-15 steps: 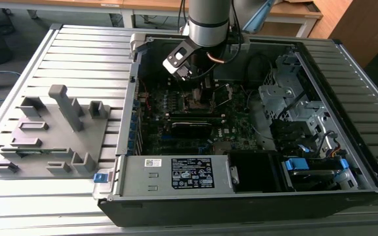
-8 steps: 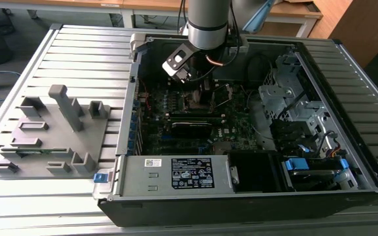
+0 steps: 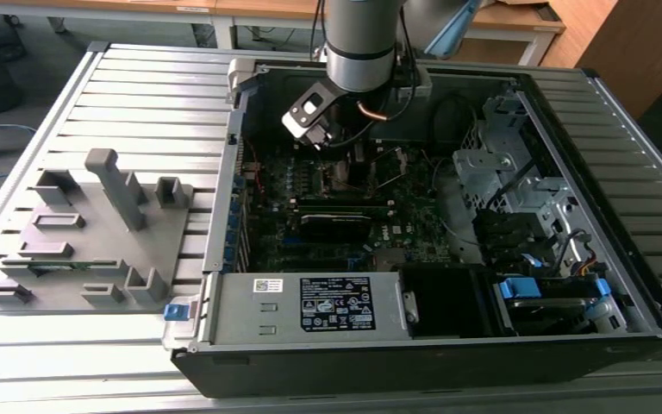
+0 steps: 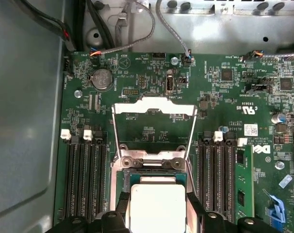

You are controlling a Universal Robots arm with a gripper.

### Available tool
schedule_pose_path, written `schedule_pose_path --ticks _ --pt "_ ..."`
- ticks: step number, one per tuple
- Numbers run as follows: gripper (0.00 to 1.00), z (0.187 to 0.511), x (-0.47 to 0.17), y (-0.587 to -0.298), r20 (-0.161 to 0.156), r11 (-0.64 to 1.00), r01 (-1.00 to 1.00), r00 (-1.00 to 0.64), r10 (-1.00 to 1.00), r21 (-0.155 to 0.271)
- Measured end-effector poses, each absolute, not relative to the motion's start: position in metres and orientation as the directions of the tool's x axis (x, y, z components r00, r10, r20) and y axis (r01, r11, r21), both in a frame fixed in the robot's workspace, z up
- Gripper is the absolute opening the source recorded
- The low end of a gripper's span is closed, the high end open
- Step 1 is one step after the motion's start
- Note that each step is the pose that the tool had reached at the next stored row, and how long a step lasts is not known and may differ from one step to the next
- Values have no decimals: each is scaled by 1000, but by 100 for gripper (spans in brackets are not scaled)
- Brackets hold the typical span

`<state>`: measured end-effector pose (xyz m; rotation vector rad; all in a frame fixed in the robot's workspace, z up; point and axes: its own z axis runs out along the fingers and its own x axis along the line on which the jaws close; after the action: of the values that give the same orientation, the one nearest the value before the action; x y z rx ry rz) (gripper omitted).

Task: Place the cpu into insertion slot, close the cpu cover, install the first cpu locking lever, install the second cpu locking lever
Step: 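Place the cpu into insertion slot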

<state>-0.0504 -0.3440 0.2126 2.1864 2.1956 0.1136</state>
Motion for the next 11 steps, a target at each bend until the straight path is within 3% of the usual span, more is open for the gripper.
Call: schedule_pose_path --ticks 11 --pt "54 203 -53 -344 22 3 997 -5 1000 81"
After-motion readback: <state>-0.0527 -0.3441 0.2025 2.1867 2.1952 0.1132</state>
